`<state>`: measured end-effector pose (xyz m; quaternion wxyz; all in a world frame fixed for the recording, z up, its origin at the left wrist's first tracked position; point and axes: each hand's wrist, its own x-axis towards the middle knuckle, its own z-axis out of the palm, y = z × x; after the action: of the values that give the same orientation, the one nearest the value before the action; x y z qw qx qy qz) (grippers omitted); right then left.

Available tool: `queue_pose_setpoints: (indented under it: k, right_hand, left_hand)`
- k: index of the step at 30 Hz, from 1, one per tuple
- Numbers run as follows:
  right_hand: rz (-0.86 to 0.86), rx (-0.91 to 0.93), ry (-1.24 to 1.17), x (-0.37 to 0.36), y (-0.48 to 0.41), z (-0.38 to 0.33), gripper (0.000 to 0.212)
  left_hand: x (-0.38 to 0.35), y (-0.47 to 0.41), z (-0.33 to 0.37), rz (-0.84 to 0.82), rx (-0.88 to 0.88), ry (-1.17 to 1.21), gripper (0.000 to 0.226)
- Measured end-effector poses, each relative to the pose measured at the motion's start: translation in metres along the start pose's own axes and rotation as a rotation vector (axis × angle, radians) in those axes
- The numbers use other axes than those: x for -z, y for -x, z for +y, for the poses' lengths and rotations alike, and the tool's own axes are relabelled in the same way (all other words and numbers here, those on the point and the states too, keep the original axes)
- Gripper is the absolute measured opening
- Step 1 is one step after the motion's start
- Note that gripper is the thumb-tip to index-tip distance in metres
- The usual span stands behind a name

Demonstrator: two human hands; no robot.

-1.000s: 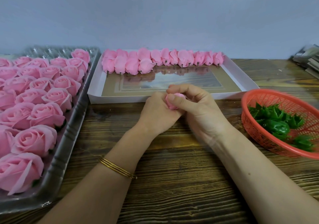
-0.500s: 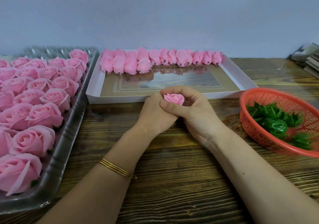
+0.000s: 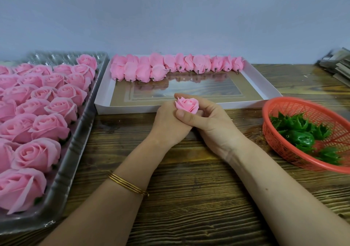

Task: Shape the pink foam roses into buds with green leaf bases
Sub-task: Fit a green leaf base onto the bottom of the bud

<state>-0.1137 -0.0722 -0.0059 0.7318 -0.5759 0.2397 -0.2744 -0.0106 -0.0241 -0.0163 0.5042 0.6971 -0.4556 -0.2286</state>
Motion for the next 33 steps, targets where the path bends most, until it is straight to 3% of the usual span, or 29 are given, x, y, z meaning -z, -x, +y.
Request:
queue_pose_setpoints:
  k: [2,3,7,12,17,21,29,33]
  right_hand:
    - [-0.045,0.004,-0.074,0.0027,-0.0012,-0.0011,0.039]
    - [-0.054,0.004,-0.12,0.0027,-0.002,-0.0025,0.037]
    - [0.032,-0.033,-0.218,-0.0005,-0.0032,-0.0059,0.056]
    - [0.085,-0.054,-0.27,-0.0026,-0.0019,-0.0084,0.028]
    - [0.122,-0.075,-0.313,-0.0025,-0.004,-0.0088,0.045]
    - [0.16,-0.103,-0.323,-0.0023,-0.0045,-0.0083,0.031]
    - [0.154,-0.106,-0.322,-0.0006,-0.0071,-0.0059,0.026]
    - [0.134,-0.121,-0.325,0.0022,-0.0087,-0.0051,0.037]
  left_hand:
    - [-0.0005,0.0001,0.0017,0.022,0.015,0.028,0.012]
    - [-0.001,0.0011,0.0037,0.04,0.019,0.047,0.018]
    - [-0.003,0.0025,0.0059,0.081,0.025,0.11,0.034]
    - [-0.0039,0.0009,0.0041,0.099,0.024,0.119,0.033]
    - [-0.0044,0.0013,0.0048,0.107,0.035,0.167,0.031]
    - [-0.0051,0.0004,0.0042,0.114,0.023,0.159,0.031]
    - [-0.0045,-0.0007,0.0012,0.118,-0.001,0.104,0.016]
    - [-0.0053,-0.0002,0.0011,0.102,-0.017,0.109,0.01]
